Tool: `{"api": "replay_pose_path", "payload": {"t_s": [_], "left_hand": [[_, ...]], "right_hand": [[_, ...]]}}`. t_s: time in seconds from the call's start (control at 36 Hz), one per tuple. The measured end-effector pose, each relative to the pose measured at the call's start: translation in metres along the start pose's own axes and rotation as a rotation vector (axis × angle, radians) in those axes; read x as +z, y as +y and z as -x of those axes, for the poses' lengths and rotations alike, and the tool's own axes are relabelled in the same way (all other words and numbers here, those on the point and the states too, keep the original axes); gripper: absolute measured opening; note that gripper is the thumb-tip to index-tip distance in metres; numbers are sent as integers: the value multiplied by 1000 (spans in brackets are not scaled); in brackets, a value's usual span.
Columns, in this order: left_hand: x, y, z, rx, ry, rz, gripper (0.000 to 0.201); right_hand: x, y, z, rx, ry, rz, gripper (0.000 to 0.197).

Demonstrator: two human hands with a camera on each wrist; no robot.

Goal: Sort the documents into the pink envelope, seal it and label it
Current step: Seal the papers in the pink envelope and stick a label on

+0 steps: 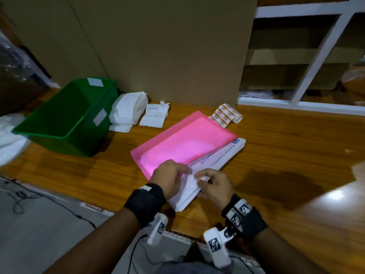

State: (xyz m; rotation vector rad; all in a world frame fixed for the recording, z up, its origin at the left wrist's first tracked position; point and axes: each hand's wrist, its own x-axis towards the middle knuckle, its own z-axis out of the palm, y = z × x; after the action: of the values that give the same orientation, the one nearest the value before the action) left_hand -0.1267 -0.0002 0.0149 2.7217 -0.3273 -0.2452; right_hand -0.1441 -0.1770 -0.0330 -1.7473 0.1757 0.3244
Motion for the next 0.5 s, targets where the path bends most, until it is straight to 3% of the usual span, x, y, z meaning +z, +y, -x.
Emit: {"api": "replay_pose_path", "payload": {"t_s": [0.19, 0.5], "left_hand": [[1, 4, 9, 67, 19, 186, 42], [-6, 4, 13, 179, 48, 205, 34]], "right_hand": [[24, 6, 14, -77, 145, 21, 21], [39, 0, 2, -12, 88, -31, 13]]}}
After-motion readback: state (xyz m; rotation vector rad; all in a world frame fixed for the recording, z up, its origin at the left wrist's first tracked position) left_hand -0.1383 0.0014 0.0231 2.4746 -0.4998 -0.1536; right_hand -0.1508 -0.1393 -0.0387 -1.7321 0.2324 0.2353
